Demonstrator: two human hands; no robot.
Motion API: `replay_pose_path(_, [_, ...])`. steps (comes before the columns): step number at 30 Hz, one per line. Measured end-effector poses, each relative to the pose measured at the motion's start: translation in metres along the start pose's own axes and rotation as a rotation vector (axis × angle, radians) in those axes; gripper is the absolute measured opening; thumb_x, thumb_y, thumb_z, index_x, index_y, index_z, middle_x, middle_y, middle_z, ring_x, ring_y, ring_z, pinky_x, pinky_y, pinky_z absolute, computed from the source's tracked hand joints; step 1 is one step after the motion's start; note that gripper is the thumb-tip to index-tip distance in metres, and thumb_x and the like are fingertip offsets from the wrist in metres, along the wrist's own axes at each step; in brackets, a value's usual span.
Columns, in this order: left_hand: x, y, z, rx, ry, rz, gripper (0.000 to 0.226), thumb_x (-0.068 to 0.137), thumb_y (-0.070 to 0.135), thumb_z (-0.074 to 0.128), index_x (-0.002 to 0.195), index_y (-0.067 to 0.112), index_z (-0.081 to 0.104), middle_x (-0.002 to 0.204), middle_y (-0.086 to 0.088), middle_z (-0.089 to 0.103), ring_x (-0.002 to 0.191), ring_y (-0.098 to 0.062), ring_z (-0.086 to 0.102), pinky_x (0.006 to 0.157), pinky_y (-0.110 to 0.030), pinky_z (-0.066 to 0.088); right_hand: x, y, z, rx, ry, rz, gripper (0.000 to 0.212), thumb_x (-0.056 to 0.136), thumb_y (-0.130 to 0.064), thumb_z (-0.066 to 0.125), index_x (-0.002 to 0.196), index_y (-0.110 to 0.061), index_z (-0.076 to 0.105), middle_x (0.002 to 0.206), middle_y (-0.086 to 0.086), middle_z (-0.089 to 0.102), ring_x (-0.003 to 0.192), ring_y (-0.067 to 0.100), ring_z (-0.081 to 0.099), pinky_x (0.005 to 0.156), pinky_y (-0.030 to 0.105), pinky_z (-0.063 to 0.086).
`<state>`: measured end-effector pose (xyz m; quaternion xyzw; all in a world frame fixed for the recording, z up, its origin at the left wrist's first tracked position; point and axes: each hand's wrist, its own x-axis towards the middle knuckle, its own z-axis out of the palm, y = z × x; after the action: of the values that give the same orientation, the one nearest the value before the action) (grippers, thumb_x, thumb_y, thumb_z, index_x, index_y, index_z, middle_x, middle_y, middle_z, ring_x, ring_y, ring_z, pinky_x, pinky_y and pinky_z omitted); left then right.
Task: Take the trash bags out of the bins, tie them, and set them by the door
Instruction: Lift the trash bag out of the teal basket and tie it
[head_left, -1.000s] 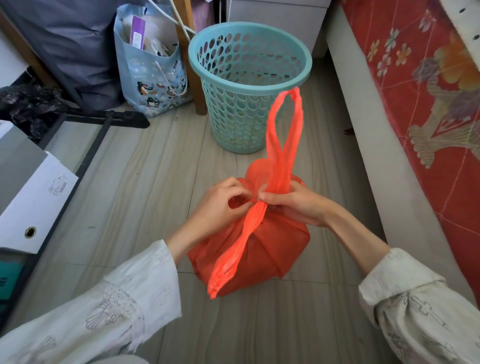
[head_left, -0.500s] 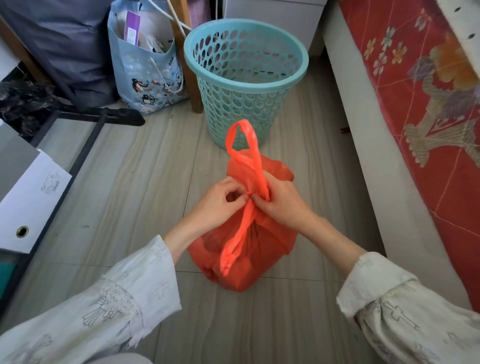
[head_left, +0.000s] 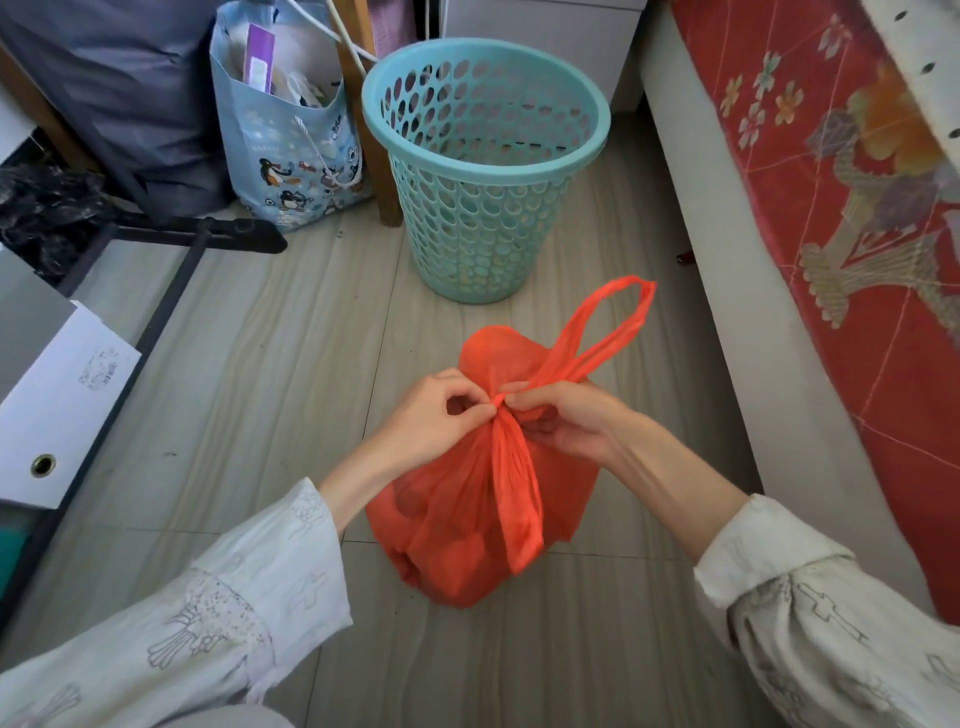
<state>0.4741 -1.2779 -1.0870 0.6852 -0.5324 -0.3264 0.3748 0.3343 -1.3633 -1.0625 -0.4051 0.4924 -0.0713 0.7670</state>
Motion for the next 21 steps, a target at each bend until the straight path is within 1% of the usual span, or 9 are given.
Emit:
replay_pose_path(3, [0.0, -0.001, 0.0, -0.001, 0.017, -0.007, 0.008, 0.078, 0.009, 0.068, 0.083, 0.003, 0.069, 0.077, 0.012, 0.055, 0.072, 0.014, 0.052, 0.07, -0.002, 0.035, 0.0, 0.006, 0.004, 0.081, -0.027, -0.064, 0.027, 0.084, 0.009, 0.049, 0.082, -0.014, 0.063, 0.048, -0.007, 0.065, 0.044, 0.001, 0.059, 0.049, 0.012, 0.048])
replay_pose_path(6, [-0.001, 0.002, -0.002, -0.01, 0.019, 0.007, 0.01, 0.079, 0.009, 0.067, 0.084, 0.002, 0.07, 0.084, 0.001, 0.06, 0.08, -0.002, 0.054, 0.076, -0.005, 0.035, 0.0, 0.01, 0.007, 0.031, -0.003, -0.176, 0.034, 0.082, 0.013, 0.046, 0.085, -0.015, 0.064, 0.054, -0.009, 0.068, 0.049, 0.001, 0.06, 0.053, 0.011, 0.047])
replay_pose_path(8, [-0.001, 0.001, -0.004, -0.021, 0.011, -0.012, 0.011, 0.082, 0.013, 0.064, 0.084, 0.005, 0.07, 0.085, -0.001, 0.061, 0.085, -0.01, 0.055, 0.076, -0.009, 0.036, 0.001, 0.013, 0.009, -0.019, 0.024, -0.248, 0.038, 0.079, 0.017, 0.045, 0.085, -0.015, 0.065, 0.064, -0.006, 0.069, 0.058, 0.003, 0.06, 0.059, 0.011, 0.048])
replay_pose_path(10, [0.0, -0.002, -0.004, -0.067, 0.022, -0.078, 0.004, 0.082, 0.017, 0.064, 0.081, 0.013, 0.065, 0.078, 0.002, 0.06, 0.075, -0.006, 0.054, 0.07, -0.014, 0.038, 0.001, 0.014, 0.011, -0.077, 0.03, -0.306, 0.04, 0.077, 0.019, 0.044, 0.082, -0.015, 0.064, 0.074, 0.001, 0.064, 0.065, 0.007, 0.057, 0.066, 0.015, 0.045])
replay_pose_path(13, [0.001, -0.008, -0.003, -0.125, 0.01, -0.146, 0.02, 0.077, 0.016, 0.07, 0.09, 0.021, 0.055, 0.068, 0.007, 0.051, 0.055, 0.006, 0.048, 0.06, -0.013, 0.036, -0.002, 0.012, 0.015, -0.188, 0.034, -0.365, 0.039, 0.077, 0.02, 0.046, 0.077, -0.015, 0.061, 0.075, 0.0, 0.06, 0.061, 0.0, 0.057, 0.061, 0.009, 0.045])
replay_pose_path(15, [0.001, -0.008, -0.002, -0.078, -0.005, -0.128, 0.024, 0.077, 0.014, 0.069, 0.1, 0.016, 0.06, 0.067, 0.008, 0.049, 0.054, 0.003, 0.047, 0.057, -0.011, 0.035, -0.002, 0.012, 0.016, -0.251, 0.076, -0.417, 0.038, 0.076, 0.02, 0.05, 0.076, -0.016, 0.059, 0.074, -0.001, 0.06, 0.056, -0.006, 0.058, 0.058, 0.006, 0.045])
replay_pose_path(16, [0.001, -0.008, -0.001, -0.063, 0.012, -0.113, 0.023, 0.077, 0.014, 0.069, 0.099, 0.013, 0.062, 0.068, 0.008, 0.049, 0.057, 0.001, 0.046, 0.057, -0.01, 0.035, -0.002, 0.012, 0.016, -0.279, 0.105, -0.447, 0.037, 0.076, 0.019, 0.053, 0.076, -0.017, 0.059, 0.075, -0.001, 0.06, 0.055, -0.008, 0.058, 0.058, 0.005, 0.044])
replay_pose_path(19, [0.002, -0.007, -0.001, -0.045, 0.1, -0.089, 0.01, 0.077, 0.017, 0.07, 0.085, 0.018, 0.063, 0.071, 0.008, 0.051, 0.062, -0.001, 0.045, 0.06, -0.01, 0.036, 0.001, 0.013, 0.015, -0.35, 0.214, -0.532, 0.031, 0.074, 0.011, 0.064, 0.077, -0.02, 0.06, 0.075, -0.005, 0.061, 0.057, -0.012, 0.057, 0.065, 0.008, 0.046])
replay_pose_path(21, [0.002, -0.007, -0.001, 0.011, 0.113, -0.042, 0.007, 0.078, 0.018, 0.068, 0.081, 0.015, 0.063, 0.071, 0.01, 0.049, 0.063, -0.001, 0.046, 0.061, -0.01, 0.036, 0.003, 0.012, 0.012, -0.345, 0.27, -0.555, 0.027, 0.074, 0.004, 0.069, 0.074, -0.022, 0.063, 0.075, -0.007, 0.063, 0.061, -0.01, 0.059, 0.075, 0.016, 0.049])
